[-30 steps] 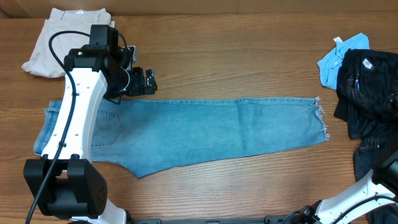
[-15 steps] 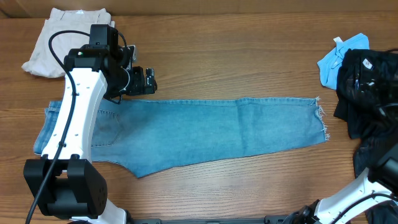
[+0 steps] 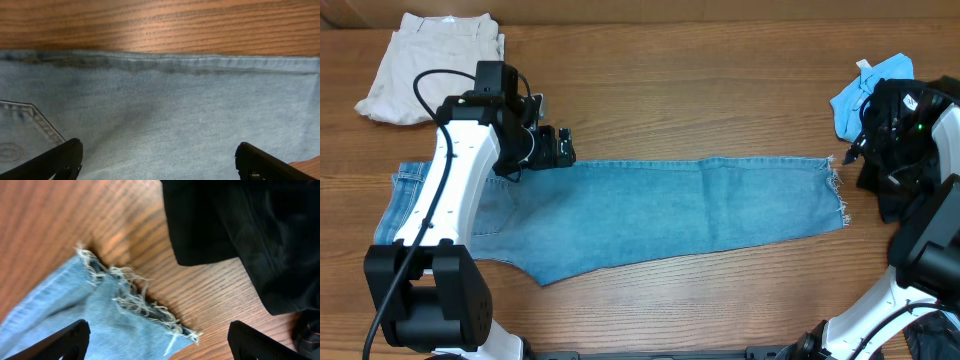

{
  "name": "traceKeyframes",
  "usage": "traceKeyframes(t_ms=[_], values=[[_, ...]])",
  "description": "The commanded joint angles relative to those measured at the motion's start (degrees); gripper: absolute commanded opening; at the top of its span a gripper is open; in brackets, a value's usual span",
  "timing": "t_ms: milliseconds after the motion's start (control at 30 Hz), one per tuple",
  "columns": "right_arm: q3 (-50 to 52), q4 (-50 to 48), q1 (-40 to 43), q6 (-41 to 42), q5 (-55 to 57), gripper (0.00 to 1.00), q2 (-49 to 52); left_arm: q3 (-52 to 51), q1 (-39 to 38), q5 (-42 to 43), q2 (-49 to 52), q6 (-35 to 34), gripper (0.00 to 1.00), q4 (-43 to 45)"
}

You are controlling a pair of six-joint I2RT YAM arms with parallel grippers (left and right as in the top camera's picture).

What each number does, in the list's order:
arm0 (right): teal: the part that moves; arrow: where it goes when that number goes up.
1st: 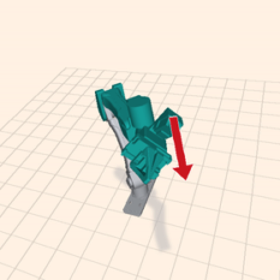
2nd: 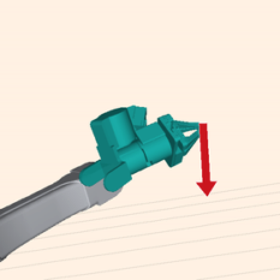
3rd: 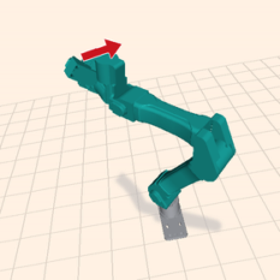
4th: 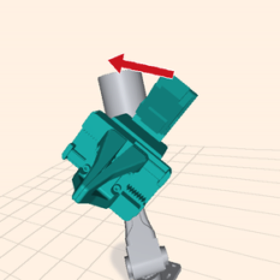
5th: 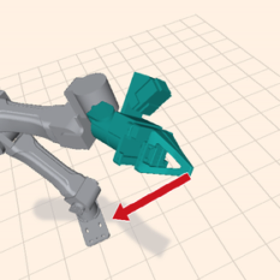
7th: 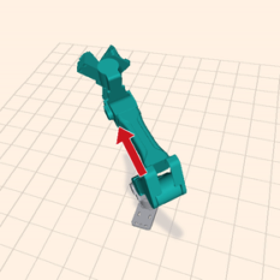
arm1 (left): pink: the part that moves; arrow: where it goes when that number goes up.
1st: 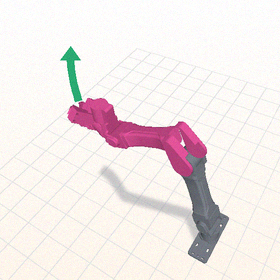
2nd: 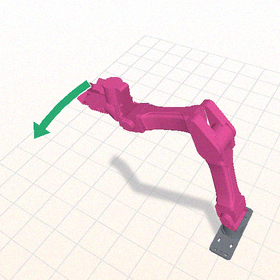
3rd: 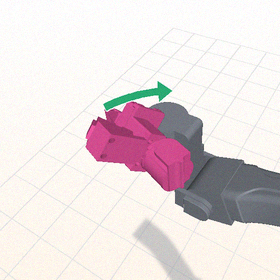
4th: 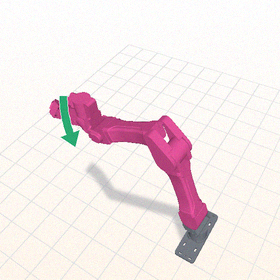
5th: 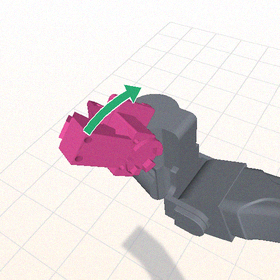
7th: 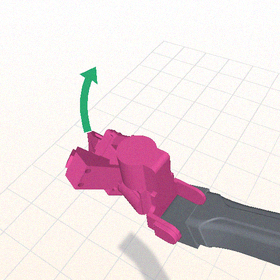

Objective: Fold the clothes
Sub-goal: 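Release the hem and reposition the right gripper at the leg ends, then grasp the frayed leg ends with the right gripper and lift them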

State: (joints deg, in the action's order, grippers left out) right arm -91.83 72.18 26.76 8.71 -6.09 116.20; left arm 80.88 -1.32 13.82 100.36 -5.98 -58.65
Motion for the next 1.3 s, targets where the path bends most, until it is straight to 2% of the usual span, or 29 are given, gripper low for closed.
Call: traceKeyframes(t_ms=[0, 67, 200, 567, 733, 800, 933, 1033, 1100, 1233, 1267], values=[[2.4, -0.7, 0.3, -3.3, 1.0, 0.92, -0.8, -2.0, -0.2, -0.3, -0.3, -0.5, 1.0, 1.4], [3.8, -1.5, 0.2, -5.9, -1.5, 0.92, -0.8, -2.8, -0.2, -0.7, -0.3, -1.6, 1.0, 1.9], [7.2, -4.5, -0.1, -10.3, -8.0, 0.91, -0.8, -3.9, -0.2, -2.9, -0.3, -8.9, 0.99, 1.9], [14.7, -12.2, -0.2, -10.3, -7.7, 0.91, -0.8, -6.4, -0.2, -2.9, -0.3, -8.8, 1.0, 2.5], [19.0, -15.4, -0.2, -12.0, -7.7, 0.94, -0.8, -6.7, -0.2, -2.9, -0.3, -8.8, 1.0, 3.2], [21.1, -17.2, -0.2, -12.0, -8.6, 0.92, -0.8, -6.7, -0.2, -2.9, -0.3, -8.8, 1.0, 3.5], [24.2, -19.7, -0.2, -12.0, -9.0, 0.81, -0.8, -6.7, -0.2, -2.9, -0.3, -8.8, 1.0, 3.7], [24.3, -19.7, -0.2, -11.8, -9.1, 0.62, -0.8, -6.7, -0.2, -2.9, -0.3, -8.7, 1.0, 3.7], [24.3, -19.5, -0.2, -11.7, -9.2, 0.57, -0.8, -6.7, -0.2, -2.9, -0.3, -8.6, 1.0, 3.7], [24.2, -19.5, -0.2, -9.7, -9.3, 0.22, -0.8, -6.7, -0.2, -2.9, -0.3, -8.6, 1.0, 4.3], [24.1, -19.5, -0.2, -8.9, -9.2, 0.16, -0.8, -6.7, -0.2, -2.9, -0.3, -8.6, 1.0, 4.4]])
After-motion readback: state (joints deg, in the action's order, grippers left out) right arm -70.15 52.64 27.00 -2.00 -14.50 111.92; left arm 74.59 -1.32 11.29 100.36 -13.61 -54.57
